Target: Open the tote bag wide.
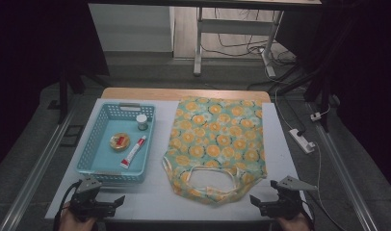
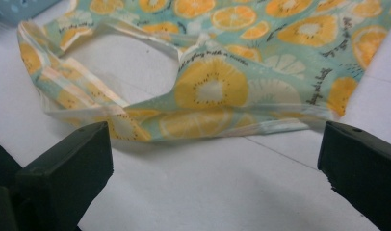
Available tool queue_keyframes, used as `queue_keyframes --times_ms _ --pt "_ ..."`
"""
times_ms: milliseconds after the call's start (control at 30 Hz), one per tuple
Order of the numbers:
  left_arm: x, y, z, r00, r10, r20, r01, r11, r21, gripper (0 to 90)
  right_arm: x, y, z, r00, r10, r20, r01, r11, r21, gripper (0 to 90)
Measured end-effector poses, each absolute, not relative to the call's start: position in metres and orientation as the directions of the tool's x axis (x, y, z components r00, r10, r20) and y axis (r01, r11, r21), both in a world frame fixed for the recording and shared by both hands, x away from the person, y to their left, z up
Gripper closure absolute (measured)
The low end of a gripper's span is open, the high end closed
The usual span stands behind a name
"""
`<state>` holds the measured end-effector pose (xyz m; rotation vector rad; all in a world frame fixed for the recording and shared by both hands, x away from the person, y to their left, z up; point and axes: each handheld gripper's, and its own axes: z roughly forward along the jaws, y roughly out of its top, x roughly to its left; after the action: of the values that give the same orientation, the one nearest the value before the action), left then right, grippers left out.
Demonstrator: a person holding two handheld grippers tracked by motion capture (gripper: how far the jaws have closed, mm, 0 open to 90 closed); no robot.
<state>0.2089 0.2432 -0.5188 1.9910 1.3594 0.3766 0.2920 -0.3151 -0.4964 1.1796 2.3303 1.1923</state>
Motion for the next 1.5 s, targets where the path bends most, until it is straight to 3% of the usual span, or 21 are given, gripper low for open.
queue_keyframes --times_ms 367,1500 --pt "0.2088 0.2405 -0.5194 0.458 0.879 -0.132 0.692 -0.26 0.674 1.0 0.2933 -0.3107 -0.4976 -0.65 0.753 0.101 0.545 0.369 0.753 0.0" --pt "0.2094 0.243 -0.5194 0.426 0.893 -0.146 0.705 -0.226 0.673 0.2 0.2912 -0.3047 -0.4918 -0.685 0.723 0.091 0.508 0.385 0.77 0.0"
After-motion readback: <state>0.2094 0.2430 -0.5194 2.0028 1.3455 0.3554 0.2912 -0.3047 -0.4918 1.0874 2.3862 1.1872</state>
